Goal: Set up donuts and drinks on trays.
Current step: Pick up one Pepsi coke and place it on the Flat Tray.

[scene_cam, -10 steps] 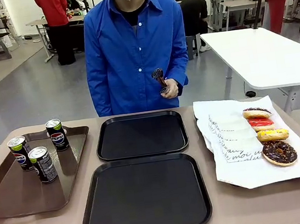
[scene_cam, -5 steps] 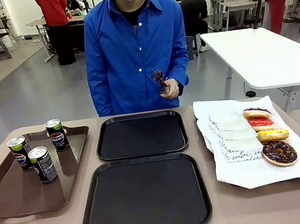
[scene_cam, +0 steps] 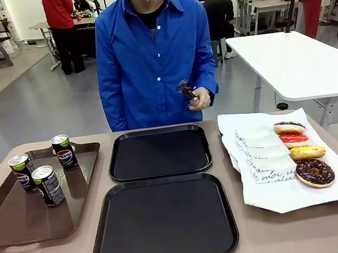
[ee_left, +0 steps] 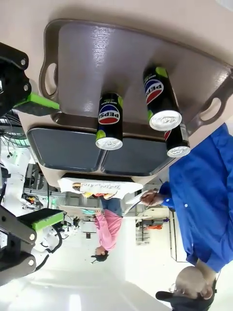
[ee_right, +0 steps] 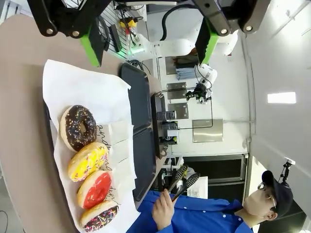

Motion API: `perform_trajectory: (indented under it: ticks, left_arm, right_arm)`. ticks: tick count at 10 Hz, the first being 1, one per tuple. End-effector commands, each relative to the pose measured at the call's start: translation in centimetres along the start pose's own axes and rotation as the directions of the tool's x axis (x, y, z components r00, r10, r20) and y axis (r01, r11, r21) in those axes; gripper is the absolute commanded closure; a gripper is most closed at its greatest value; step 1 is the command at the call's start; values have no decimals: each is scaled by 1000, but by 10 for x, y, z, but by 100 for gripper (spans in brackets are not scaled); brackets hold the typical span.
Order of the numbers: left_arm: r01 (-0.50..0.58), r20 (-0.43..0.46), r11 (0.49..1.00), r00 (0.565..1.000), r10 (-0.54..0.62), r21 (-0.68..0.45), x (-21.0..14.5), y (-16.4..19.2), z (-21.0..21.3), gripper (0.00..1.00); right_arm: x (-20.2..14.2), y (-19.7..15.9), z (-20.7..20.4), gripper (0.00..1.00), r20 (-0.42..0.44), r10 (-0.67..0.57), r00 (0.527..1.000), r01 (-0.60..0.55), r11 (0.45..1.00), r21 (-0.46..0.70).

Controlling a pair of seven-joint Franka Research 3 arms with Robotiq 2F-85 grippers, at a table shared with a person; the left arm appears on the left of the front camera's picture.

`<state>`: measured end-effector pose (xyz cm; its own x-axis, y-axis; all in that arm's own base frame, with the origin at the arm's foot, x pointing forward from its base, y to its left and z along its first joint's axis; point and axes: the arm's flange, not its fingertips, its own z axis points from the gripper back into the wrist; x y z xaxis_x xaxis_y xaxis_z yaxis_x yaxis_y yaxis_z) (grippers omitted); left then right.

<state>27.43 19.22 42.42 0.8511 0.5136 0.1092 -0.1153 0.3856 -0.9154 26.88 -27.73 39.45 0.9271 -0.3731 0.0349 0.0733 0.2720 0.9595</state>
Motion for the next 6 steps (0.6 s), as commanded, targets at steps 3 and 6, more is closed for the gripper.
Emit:
perform_trajectory:
  ticks: [3,6]
  left_arm:
    - [-8,1,1000,1000,8,-2,-1,2,3,0]
    - [-8,1,1000,1000,8,-2,-1,2,3,0]
  right_arm:
    - [0,0,0,0,0,0,1000,0,1000,0]
    - [0,0,0,0,0,0,1000,0,1000,0]
